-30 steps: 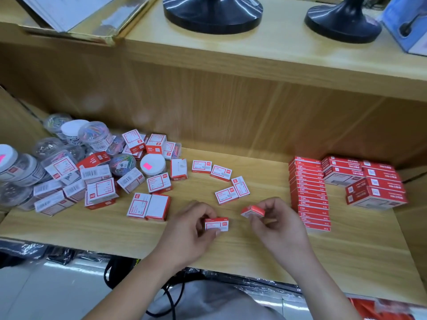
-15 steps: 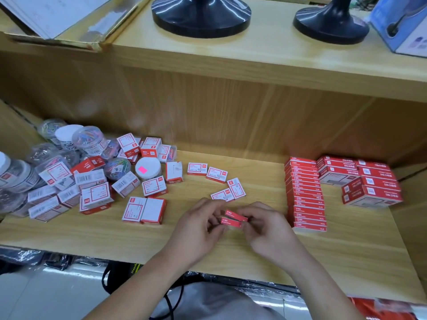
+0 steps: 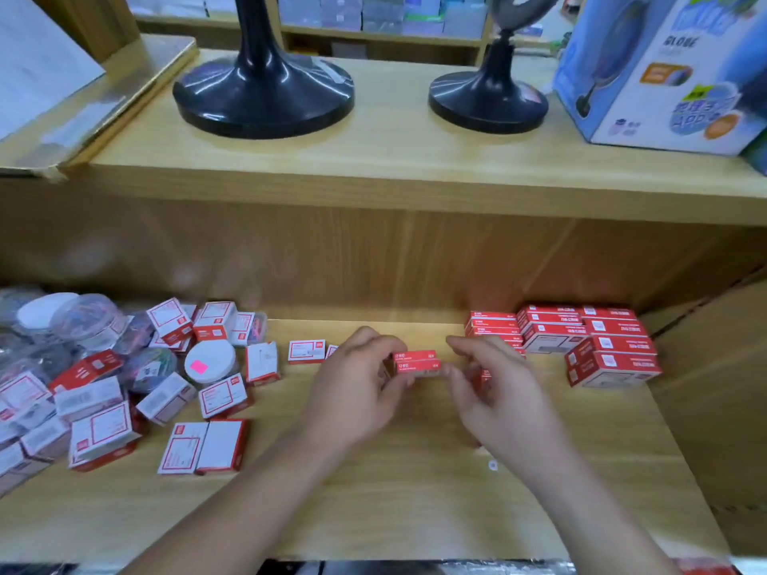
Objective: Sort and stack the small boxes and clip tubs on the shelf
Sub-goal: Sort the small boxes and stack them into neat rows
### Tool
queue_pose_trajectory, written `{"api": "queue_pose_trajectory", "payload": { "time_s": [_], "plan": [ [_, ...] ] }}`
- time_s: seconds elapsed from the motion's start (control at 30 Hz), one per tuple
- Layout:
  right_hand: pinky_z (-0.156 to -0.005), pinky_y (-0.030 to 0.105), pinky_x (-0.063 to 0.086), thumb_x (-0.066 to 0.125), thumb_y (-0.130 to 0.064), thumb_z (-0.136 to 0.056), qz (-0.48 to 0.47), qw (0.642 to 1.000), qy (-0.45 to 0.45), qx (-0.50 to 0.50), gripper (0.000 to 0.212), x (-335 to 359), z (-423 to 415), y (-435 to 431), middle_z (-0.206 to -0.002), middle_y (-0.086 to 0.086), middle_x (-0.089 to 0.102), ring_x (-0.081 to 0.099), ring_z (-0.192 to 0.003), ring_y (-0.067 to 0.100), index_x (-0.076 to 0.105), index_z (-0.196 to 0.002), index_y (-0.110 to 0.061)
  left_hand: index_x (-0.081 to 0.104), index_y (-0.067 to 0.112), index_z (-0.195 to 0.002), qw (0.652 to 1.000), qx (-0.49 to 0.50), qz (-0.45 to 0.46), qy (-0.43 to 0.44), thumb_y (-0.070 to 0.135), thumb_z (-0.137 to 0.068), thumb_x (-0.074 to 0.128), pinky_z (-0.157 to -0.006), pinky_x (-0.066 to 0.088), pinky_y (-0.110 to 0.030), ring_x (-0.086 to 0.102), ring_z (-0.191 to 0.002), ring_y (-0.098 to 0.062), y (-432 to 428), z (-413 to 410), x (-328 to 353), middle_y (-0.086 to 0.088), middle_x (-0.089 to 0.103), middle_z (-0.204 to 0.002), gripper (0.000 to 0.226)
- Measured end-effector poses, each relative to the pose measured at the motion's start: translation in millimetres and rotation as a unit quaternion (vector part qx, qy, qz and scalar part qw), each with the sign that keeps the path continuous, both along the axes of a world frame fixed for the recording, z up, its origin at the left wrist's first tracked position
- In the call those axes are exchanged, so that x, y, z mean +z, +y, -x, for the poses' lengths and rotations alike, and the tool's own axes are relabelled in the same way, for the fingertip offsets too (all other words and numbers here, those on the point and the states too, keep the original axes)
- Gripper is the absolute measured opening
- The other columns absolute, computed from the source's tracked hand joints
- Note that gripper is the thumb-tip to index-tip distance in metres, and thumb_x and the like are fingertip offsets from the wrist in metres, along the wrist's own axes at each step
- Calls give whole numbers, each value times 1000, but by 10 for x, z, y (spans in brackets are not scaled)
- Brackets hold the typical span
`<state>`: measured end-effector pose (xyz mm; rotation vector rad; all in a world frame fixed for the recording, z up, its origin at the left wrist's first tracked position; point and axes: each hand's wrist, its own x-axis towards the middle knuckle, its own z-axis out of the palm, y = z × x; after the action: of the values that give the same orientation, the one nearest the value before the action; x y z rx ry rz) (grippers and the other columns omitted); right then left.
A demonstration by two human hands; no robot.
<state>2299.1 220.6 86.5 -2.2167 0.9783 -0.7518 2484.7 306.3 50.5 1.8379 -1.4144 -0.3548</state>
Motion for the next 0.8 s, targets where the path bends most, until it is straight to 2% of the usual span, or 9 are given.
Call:
{"api": "queue_pose_trajectory", "payload": {
  "time_s": [0.07,0.13,0.27,0.4,0.5,0.63,0.8],
  "plan": [
    [-75,27,52,66,-27,-90,34,995,76,-48,17,78,65,-221,-98,-13,67,63,-82,7,72,-106,-25,71,30,-104,999,36,-37,-17,31,-81,78,-72,50,-29,63,-84,-13,-318,2,-44,11,60,-94,24],
    [-77,27,52,65,-28,-91,24,992,105,-61,12,121,129,-357,-94,-14,71,65,-84,7,74,-98,-25,71,31,-107,995,57,-81,-35,35,-83,76,-75,52,-34,65,-93,-21,-590,31,-133,6,64,-98,25],
    [-69,32,54,67,-21,-89,-8,997,53,-52,10,157,244,-412,-74,-17,69,64,-71,3,73,-83,-26,69,27,-105,990,81,-103,-45,39,-82,76,-74,53,-37,66,-94,-24,-928,128,-283,2,67,-97,27],
    [-65,34,54,68,-23,-89,15,998,26,-48,9,93,340,-403,-72,-18,67,63,-69,5,72,-82,-27,64,25,-102,990,127,-61,-11,40,-77,81,-71,49,-32,67,-87,-19,-926,192,-395,6,71,-92,34],
    [-64,35,54,61,-36,-88,28,999,28,-36,11,52,339,-390,-76,-20,67,64,-71,4,70,-86,-31,69,22,-101,989,111,-40,-93,49,-82,75,-72,48,-34,64,-87,-23,-873,186,-450,0,66,-89,33],
    [-64,34,55,62,-36,-87,14,999,15,-36,11,10,326,-387,-78,-20,69,66,-71,4,72,-87,-31,70,18,-93,978,91,-99,-162,52,-95,56,-73,46,-35,64,-91,-27,-941,247,-406,-4,61,-92,37],
    [-66,36,55,62,-36,-87,-1,1000,10,-24,10,4,374,-384,-79,-18,70,65,-72,5,71,-89,-31,70,19,-108,957,85,-143,-240,51,-101,44,-85,45,-34,64,-102,-27,-1014,343,-306,-3,65,-107,42]
  ]
}}
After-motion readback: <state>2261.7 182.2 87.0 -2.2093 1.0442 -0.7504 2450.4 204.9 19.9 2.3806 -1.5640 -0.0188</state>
